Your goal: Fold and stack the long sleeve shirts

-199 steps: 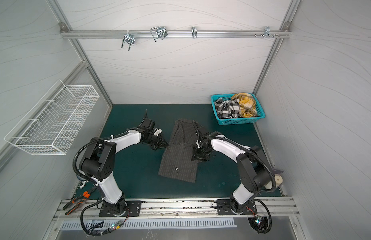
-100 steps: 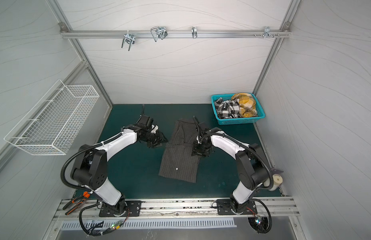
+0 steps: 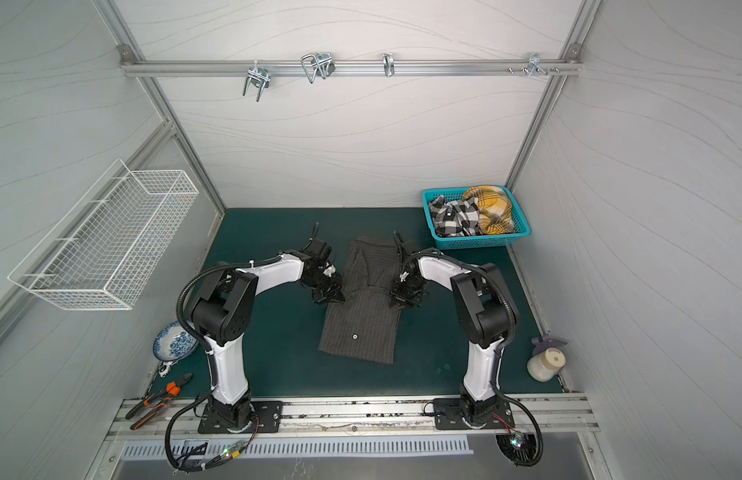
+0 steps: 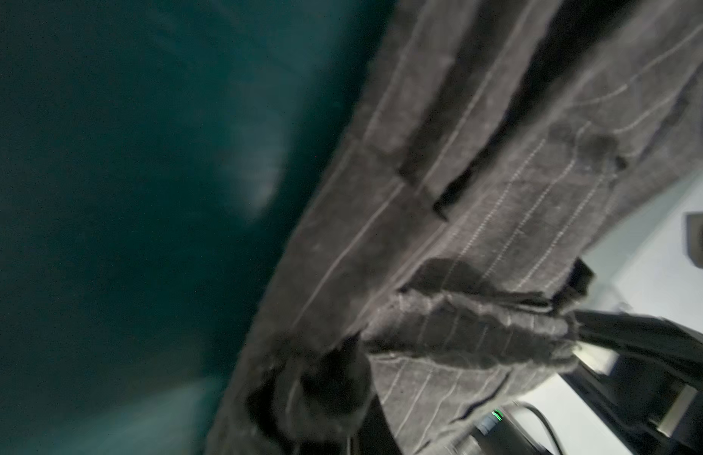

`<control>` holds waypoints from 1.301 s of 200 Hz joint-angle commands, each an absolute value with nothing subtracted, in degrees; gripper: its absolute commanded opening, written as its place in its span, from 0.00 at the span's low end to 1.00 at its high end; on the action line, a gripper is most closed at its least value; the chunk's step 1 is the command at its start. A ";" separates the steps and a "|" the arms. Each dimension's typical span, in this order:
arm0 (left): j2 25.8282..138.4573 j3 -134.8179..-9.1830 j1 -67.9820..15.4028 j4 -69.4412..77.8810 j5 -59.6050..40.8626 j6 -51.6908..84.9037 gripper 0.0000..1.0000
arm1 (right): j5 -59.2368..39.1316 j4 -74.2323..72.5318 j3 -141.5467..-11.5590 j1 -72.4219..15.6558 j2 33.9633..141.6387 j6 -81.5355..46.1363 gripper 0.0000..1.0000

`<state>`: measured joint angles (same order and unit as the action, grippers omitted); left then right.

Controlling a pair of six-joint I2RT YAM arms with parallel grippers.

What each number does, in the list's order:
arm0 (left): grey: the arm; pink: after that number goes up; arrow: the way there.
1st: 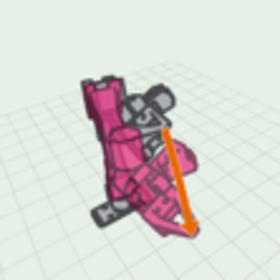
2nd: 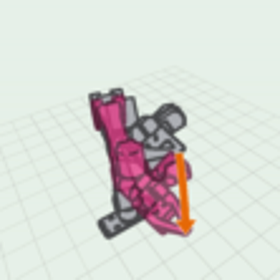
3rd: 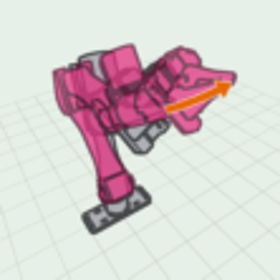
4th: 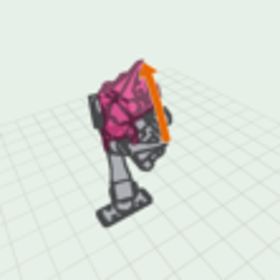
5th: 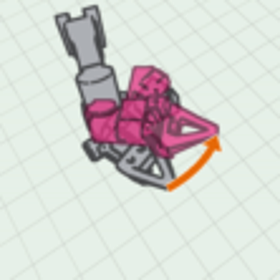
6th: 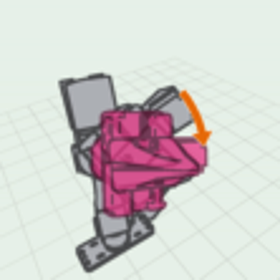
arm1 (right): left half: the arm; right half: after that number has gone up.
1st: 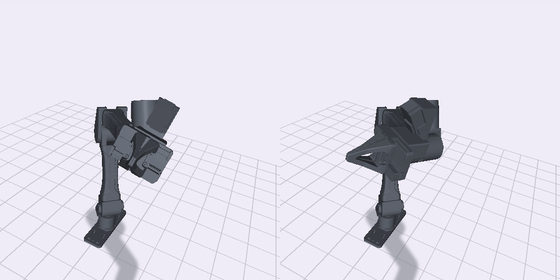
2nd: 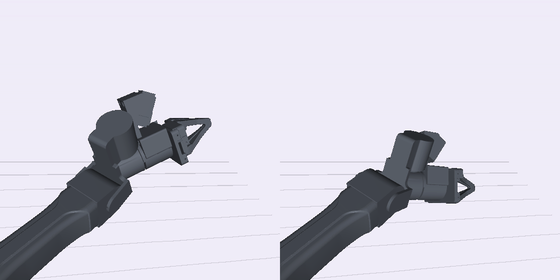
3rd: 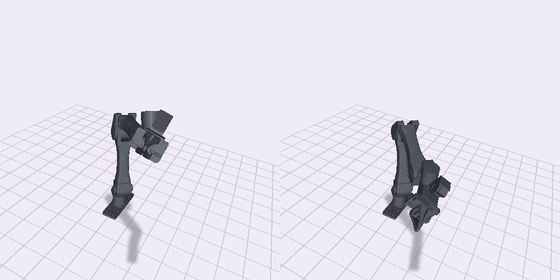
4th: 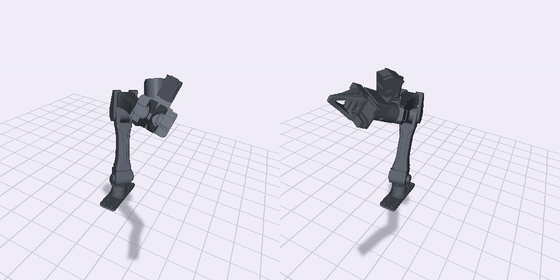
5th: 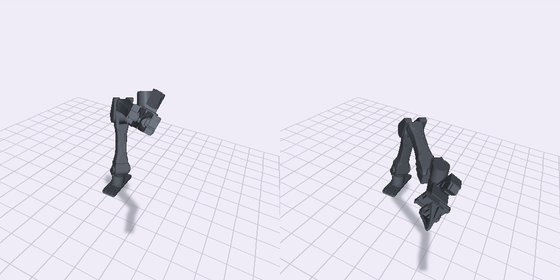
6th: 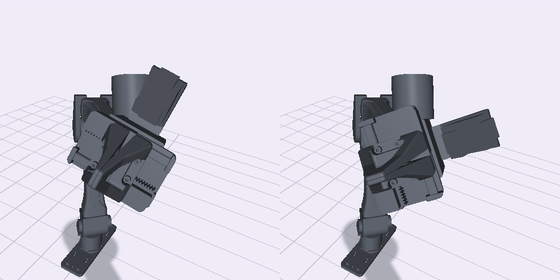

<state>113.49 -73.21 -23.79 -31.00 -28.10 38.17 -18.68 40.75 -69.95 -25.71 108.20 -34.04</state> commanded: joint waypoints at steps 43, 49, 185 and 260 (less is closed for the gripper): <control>104.78 -70.22 -25.35 -32.53 -25.31 41.52 0.17 | -14.89 47.18 -73.74 -25.29 105.23 -30.93 0.38; 101.78 -70.05 -25.47 -32.57 -25.71 42.06 0.23 | -14.29 47.92 -73.52 -25.43 103.26 -30.70 0.42; 66.68 -45.48 -23.55 -46.67 -26.35 40.00 0.56 | -1.20 48.60 -46.90 -39.52 59.19 -53.04 0.78; 74.72 -36.55 -23.55 -33.06 -32.06 42.96 0.65 | -20.42 34.01 -37.61 -38.19 67.44 -53.84 0.61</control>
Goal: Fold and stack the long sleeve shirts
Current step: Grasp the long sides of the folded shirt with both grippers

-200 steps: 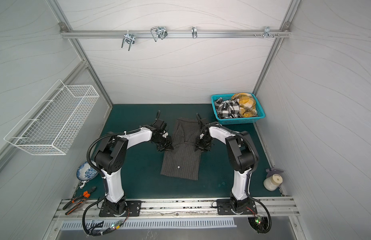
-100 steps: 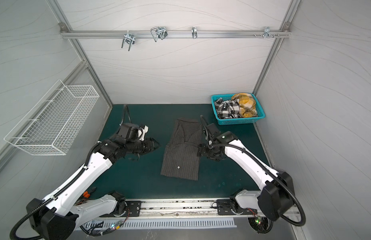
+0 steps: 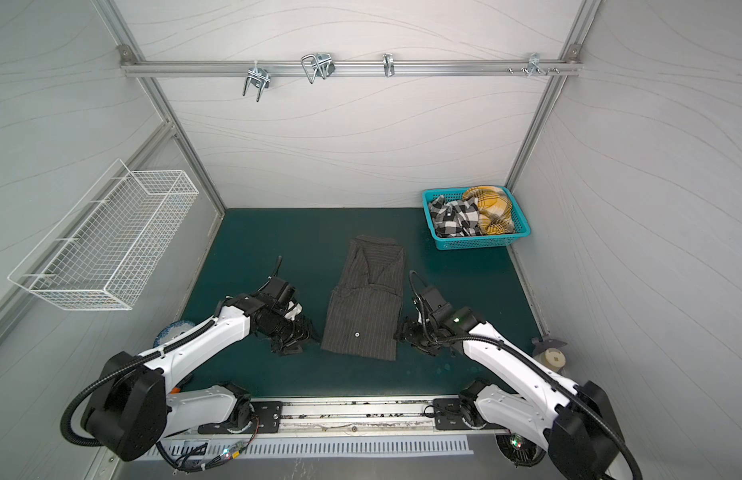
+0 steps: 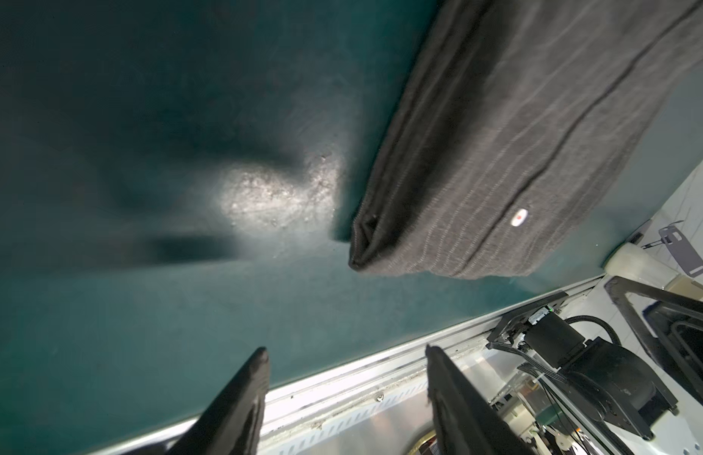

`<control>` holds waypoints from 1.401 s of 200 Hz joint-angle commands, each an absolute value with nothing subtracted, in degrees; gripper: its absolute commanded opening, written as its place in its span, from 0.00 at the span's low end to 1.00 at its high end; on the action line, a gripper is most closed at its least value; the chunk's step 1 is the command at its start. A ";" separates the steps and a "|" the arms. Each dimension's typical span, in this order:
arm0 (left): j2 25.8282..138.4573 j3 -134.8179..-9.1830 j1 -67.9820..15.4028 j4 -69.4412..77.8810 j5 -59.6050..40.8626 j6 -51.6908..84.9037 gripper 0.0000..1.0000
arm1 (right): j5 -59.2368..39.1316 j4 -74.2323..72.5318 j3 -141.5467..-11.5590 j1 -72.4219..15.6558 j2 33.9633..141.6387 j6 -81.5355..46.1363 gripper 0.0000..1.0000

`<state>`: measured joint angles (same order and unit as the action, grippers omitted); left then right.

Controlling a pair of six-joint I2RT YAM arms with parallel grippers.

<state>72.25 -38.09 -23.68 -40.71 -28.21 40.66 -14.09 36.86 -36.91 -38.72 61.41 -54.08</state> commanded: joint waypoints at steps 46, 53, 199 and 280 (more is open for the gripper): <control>79.67 -36.04 -23.48 -24.84 -34.67 46.19 0.65 | -21.32 34.35 -39.16 -37.99 75.87 -53.88 0.59; 80.33 -36.50 -23.47 -25.12 -33.97 46.10 0.65 | -21.52 33.99 -39.25 -37.94 76.65 -54.30 0.59; 86.94 -48.95 -19.38 -30.52 -31.99 43.65 0.43 | -21.18 33.31 -41.49 -38.03 86.64 -55.88 0.35; 98.16 -50.30 -22.84 -29.14 -32.32 43.03 0.33 | -21.18 34.70 -42.02 -37.18 86.12 -55.47 0.32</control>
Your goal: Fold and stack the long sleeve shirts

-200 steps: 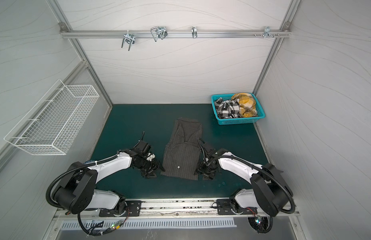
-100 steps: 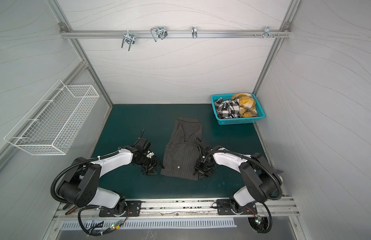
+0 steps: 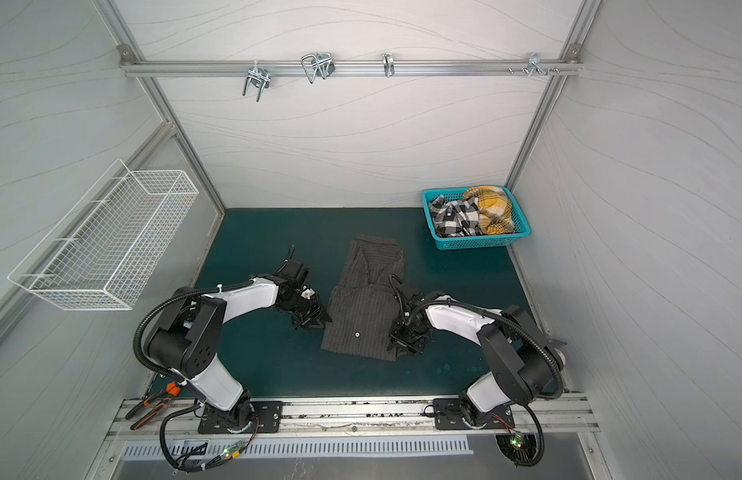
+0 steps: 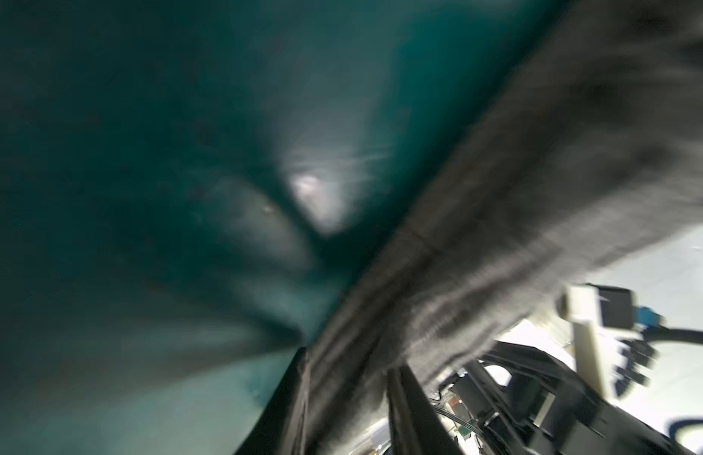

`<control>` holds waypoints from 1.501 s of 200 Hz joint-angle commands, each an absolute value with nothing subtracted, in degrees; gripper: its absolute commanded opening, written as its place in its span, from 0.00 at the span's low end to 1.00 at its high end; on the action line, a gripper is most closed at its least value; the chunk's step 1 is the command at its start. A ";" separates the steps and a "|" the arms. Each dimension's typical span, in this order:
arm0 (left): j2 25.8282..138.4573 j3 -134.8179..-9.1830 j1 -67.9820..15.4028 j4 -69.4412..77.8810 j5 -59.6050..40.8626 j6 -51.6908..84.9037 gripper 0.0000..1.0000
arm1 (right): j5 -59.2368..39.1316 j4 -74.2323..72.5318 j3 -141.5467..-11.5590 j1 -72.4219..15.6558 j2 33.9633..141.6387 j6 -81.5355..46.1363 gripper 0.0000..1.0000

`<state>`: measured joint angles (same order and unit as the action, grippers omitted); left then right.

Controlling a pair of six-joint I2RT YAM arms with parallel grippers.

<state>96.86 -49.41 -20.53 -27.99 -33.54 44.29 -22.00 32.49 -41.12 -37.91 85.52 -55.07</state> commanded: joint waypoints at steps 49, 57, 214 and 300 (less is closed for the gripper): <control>93.26 -51.80 -24.25 -33.71 -29.08 41.79 0.51 | -21.00 36.93 -43.08 -36.47 84.75 -54.34 0.37; 90.57 -52.92 -24.21 -35.94 -28.09 41.35 0.55 | -20.82 37.76 -43.27 -36.47 84.20 -54.11 0.40; 76.67 -37.40 -24.85 -30.48 -33.77 48.78 0.75 | -23.54 37.35 -40.41 -36.43 83.80 -48.08 0.44; 82.02 -36.26 -27.35 -29.78 -31.22 49.16 0.60 | -23.84 34.11 -38.62 -36.56 84.87 -49.83 0.42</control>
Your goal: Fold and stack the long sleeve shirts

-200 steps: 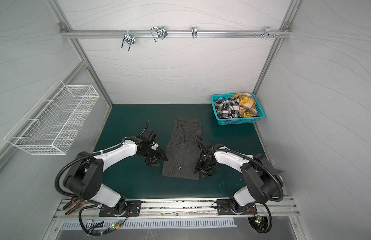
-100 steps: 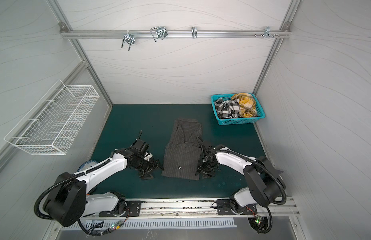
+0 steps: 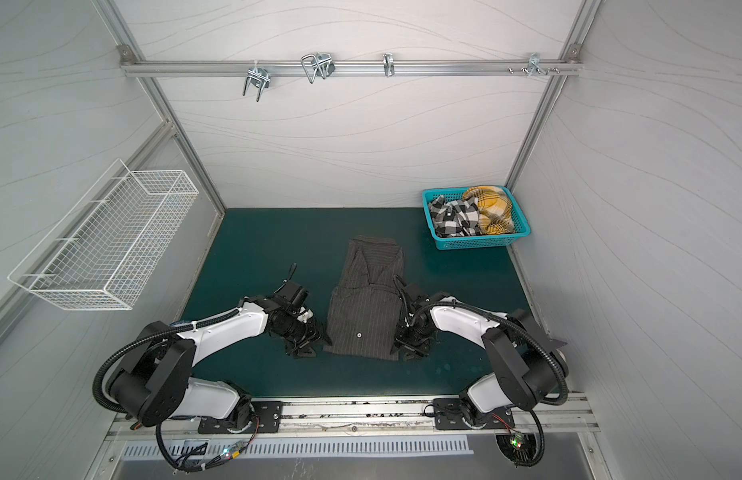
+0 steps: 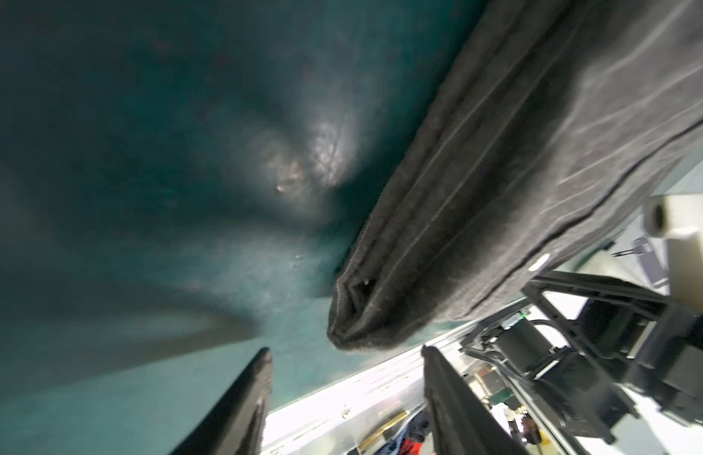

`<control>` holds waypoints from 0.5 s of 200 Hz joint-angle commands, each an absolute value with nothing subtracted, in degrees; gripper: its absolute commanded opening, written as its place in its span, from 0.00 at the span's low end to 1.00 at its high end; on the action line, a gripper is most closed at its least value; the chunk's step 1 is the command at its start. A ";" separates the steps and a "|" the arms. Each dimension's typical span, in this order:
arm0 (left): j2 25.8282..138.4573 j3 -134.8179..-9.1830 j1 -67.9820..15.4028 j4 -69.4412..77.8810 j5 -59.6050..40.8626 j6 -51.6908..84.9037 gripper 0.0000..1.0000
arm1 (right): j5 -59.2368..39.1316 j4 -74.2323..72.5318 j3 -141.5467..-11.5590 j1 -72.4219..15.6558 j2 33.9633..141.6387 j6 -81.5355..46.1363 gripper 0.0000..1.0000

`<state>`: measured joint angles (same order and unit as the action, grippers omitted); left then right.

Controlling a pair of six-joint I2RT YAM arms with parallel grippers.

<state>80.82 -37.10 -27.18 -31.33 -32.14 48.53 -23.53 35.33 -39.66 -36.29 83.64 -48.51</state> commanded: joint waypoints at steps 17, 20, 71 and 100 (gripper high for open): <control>82.98 -36.20 -27.34 -28.63 -31.20 49.47 0.59 | -24.01 33.51 -38.67 -36.54 85.46 -50.02 0.40; 83.23 -36.21 -27.29 -28.51 -31.11 49.48 0.59 | -24.00 33.45 -38.68 -36.52 85.55 -50.00 0.39; 88.24 -36.61 -27.29 -24.72 -30.84 50.40 0.57 | -23.64 33.51 -38.69 -36.53 86.13 -50.10 0.35; 90.74 -37.10 -27.33 -22.87 -31.07 50.87 0.54 | -23.81 33.59 -38.87 -36.49 86.55 -49.98 0.35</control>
